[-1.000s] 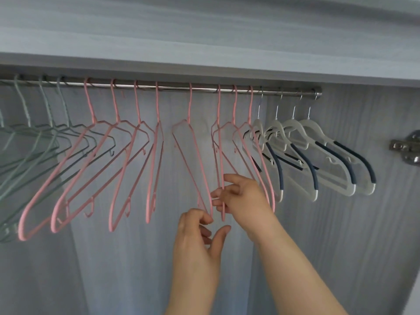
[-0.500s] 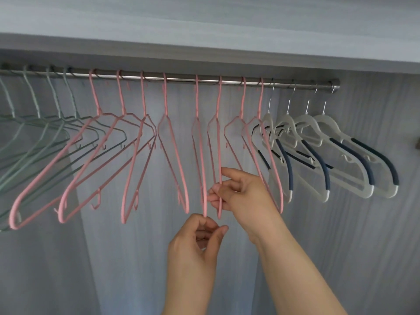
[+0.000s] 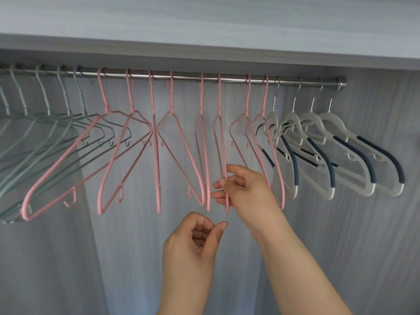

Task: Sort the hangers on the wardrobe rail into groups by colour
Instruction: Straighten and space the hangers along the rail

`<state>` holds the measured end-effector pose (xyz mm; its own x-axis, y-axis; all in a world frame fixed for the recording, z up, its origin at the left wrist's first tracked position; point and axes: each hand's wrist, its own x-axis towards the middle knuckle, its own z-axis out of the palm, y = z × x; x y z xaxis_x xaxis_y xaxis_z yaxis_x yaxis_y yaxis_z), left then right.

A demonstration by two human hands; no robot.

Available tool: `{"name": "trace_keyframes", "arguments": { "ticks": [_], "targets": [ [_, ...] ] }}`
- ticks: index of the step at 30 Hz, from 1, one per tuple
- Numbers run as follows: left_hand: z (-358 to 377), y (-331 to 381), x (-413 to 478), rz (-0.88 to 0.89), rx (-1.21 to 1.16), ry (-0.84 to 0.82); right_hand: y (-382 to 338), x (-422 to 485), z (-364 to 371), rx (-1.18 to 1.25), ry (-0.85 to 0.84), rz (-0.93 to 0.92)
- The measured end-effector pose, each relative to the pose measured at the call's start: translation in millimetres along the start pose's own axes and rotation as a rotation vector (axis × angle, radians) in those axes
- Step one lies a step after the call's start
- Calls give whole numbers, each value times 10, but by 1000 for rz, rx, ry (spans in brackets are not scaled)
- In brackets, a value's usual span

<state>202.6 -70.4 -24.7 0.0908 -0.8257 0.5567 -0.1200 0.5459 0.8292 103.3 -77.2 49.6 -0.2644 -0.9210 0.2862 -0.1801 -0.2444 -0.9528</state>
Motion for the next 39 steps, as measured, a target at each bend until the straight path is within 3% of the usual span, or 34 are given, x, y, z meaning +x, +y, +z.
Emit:
{"name": "trace_keyframes", "arguments": {
  "ticks": [5,9,11,19,22,28,31,34,39],
  "targets": [
    [-62,106,-58,35,-11,35,-40,-88,-47,-240,89,-65],
    [-138,180,-41,54,-38,86,-236,-113,-27,-497,260,-380],
    [-172,213,-18,66,-38,115,-415,18,15,-551,258,-473],
    [-189,288,226,142,141,-66,-851,950,335,-1095,3,-123],
    [-177,283,288,113,186,-134,-784,1080,398,-1085,-10,-58],
    [-184,243,336,91,191,-154,-648,1188,506,-402,-19,147],
    [-222,223,355,75,182,-146,-602,1270,595,-435,-3,147],
    [-251,202,375,70,160,-145,-611,1283,663,-755,-27,155],
    [-298,161,396,72,150,-146,-671,1319,747,-868,-10,80]
  ]
}}
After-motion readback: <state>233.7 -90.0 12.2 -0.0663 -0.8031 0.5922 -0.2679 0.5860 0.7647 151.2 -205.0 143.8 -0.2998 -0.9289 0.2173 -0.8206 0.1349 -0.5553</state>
